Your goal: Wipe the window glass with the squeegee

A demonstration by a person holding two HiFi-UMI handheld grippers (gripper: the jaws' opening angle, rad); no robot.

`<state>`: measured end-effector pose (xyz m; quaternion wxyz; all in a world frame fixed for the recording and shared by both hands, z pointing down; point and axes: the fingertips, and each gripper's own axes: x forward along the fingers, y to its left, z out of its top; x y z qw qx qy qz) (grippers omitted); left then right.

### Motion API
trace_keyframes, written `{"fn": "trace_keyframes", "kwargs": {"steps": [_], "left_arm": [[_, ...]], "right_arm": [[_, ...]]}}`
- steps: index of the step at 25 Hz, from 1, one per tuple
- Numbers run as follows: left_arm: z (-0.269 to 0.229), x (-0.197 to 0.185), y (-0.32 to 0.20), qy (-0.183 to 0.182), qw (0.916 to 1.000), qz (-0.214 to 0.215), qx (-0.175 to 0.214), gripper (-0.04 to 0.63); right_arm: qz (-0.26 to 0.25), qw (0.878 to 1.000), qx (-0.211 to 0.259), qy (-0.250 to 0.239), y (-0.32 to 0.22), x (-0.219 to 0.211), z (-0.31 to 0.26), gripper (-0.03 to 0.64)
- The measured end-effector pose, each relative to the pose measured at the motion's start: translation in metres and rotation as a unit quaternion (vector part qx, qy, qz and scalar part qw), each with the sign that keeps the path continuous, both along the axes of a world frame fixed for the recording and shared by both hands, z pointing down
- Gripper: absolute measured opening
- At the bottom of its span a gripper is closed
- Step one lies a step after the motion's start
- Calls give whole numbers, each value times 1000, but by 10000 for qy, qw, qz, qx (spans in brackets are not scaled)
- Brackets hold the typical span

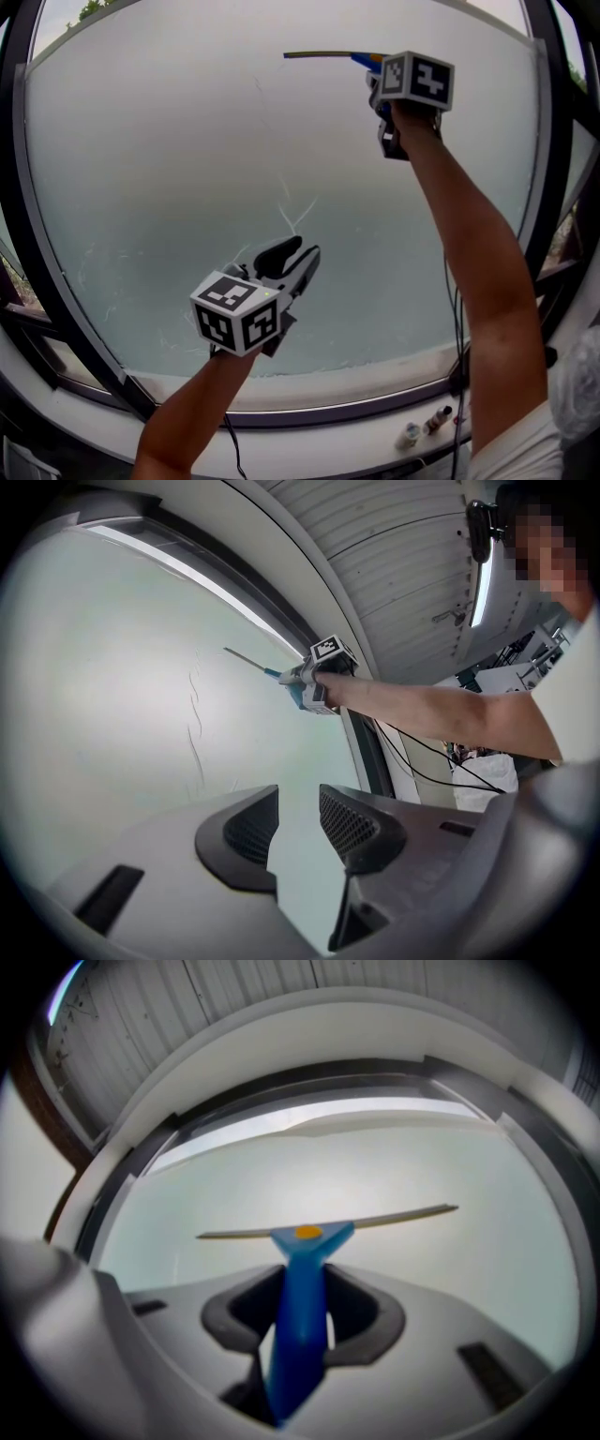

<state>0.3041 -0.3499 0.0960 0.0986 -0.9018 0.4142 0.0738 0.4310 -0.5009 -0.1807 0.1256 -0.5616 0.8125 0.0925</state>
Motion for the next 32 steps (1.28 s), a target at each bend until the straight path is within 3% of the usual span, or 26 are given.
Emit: {"fn": "trace_keyframes", "kwargs": {"steps": [32], "left_arm": [[52, 1, 4, 130, 9985, 188, -496, 156]], "right_arm": [[10, 9988, -493, 9, 4, -1, 103, 147]]}}
